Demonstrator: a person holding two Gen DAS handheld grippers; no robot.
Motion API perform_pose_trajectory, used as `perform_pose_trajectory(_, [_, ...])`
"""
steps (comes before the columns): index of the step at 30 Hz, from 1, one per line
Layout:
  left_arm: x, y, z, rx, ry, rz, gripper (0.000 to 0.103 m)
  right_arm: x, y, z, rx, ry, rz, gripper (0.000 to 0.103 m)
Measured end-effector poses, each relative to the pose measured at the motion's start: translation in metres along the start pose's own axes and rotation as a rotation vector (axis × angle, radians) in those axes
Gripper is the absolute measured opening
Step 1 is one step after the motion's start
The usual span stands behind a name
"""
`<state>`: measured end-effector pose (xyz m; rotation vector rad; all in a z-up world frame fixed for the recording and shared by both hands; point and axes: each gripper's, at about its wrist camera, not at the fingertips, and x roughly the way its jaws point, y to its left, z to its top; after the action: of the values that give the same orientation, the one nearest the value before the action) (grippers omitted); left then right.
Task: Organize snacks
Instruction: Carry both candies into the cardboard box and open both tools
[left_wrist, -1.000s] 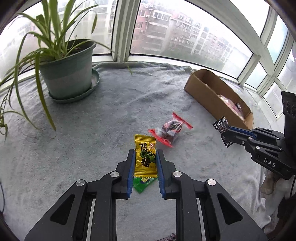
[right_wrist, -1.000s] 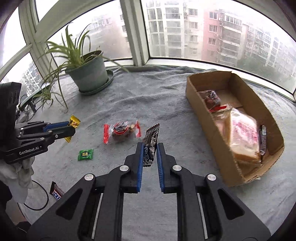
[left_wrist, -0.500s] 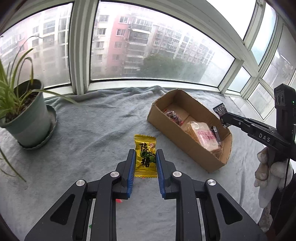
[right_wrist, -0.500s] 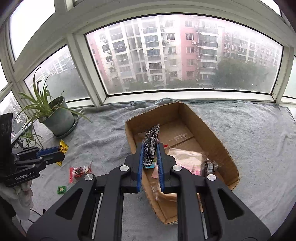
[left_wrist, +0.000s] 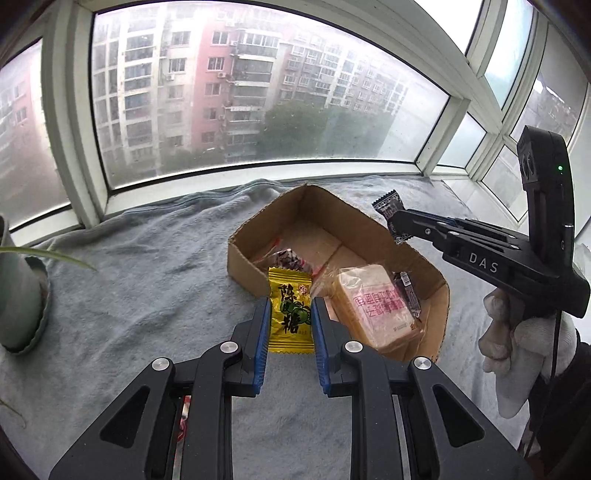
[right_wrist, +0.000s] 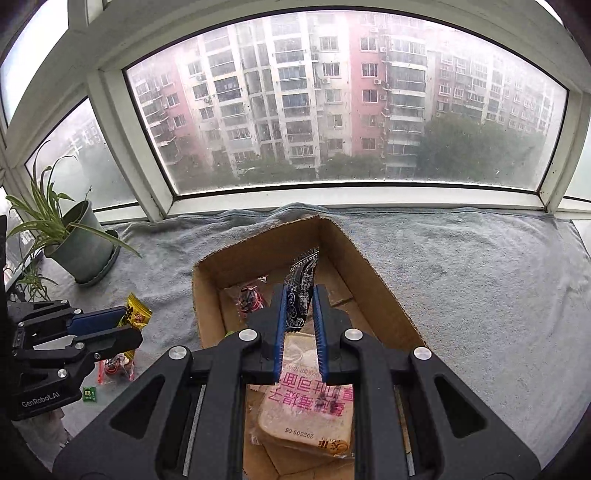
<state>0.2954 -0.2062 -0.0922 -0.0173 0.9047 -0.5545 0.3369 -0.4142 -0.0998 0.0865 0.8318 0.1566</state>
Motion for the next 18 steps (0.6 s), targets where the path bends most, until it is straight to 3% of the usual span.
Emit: perform_pose_trajectory(18, [0.051,-0.027,0.017,0.074,0.036,-0.011,0.020,0.050,-0.011,-0.010,-0.018,0.065,0.010,0.014])
